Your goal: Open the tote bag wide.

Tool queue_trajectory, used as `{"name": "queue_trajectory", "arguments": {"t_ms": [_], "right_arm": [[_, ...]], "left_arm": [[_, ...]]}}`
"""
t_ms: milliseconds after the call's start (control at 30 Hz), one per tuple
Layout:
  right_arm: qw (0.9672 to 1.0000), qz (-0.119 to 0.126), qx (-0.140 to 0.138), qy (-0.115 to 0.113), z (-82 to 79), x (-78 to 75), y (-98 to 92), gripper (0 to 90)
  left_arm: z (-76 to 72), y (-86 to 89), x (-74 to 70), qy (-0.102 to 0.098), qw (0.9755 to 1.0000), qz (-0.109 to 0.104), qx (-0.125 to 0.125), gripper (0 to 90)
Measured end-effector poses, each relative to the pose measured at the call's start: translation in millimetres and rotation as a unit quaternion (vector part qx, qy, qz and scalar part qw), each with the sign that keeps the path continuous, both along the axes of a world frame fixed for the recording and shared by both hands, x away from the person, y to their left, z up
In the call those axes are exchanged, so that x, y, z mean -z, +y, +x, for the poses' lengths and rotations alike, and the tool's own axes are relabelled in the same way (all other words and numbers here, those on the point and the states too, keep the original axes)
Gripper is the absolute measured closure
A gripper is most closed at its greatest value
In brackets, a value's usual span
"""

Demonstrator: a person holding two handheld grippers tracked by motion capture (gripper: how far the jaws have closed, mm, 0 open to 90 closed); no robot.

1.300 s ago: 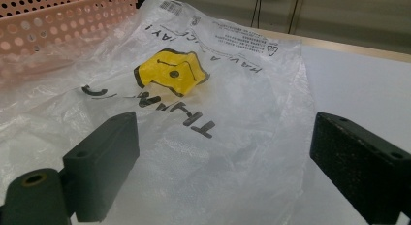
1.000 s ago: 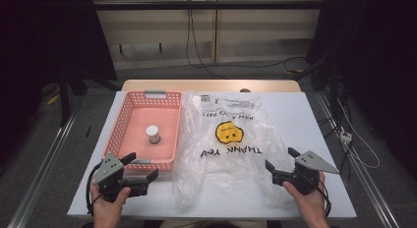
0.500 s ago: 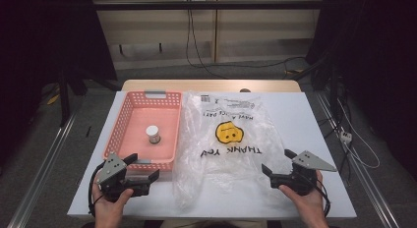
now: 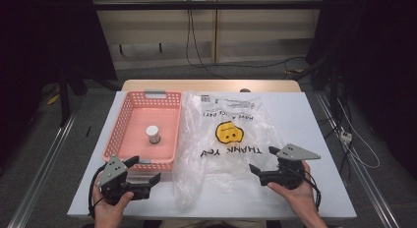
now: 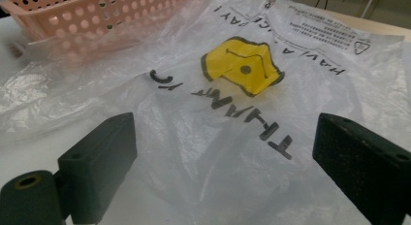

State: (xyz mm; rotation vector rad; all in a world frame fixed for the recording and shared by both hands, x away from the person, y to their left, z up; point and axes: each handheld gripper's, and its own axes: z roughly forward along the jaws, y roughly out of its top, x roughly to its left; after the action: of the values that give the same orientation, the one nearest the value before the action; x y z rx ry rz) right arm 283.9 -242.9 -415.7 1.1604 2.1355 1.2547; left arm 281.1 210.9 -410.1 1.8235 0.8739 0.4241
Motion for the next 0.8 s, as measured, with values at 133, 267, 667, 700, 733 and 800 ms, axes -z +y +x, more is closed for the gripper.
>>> {"name": "queue_trajectory", "arguments": {"t_ms": [133,267,667,700,733,800], "right_arm": [[0.9998,0.0,-0.019,0.007,6.2,-7.1,11.1,9.9],[0.9985,-0.009,-0.051,0.015,10.2,-14.9,24.5,12.8],[0.9887,-0.064,-0.114,0.073,38.2,-4.5,66.0,29.8],[0.9887,-0.064,-0.114,0.073,38.2,-4.5,66.0,29.8],[0.9866,-0.085,-0.112,0.082,36.5,1.0,67.1,31.7],[0.9857,-0.084,-0.119,0.085,35.8,3.4,66.0,35.6]], "left_arm": [[-1.0,1.0,-2.9,0.001,0.9999,-0.01,0.006,5.6],[-1.5,-0.6,-2.5,0.001,0.9999,-0.006,0.012,5.7],[-1.0,0.2,-3.3,-0.006,0.9999,-0.007,0.006,5.7],[-1.2,0.3,-3.3,-0.006,0.9999,-0.005,0.008,5.7],[-1.1,0.6,-3.2,-0.007,0.9999,-0.004,0.008,5.6],[-0.8,1.0,-3.2,-0.006,0.9999,-0.006,0.007,5.6]]}}
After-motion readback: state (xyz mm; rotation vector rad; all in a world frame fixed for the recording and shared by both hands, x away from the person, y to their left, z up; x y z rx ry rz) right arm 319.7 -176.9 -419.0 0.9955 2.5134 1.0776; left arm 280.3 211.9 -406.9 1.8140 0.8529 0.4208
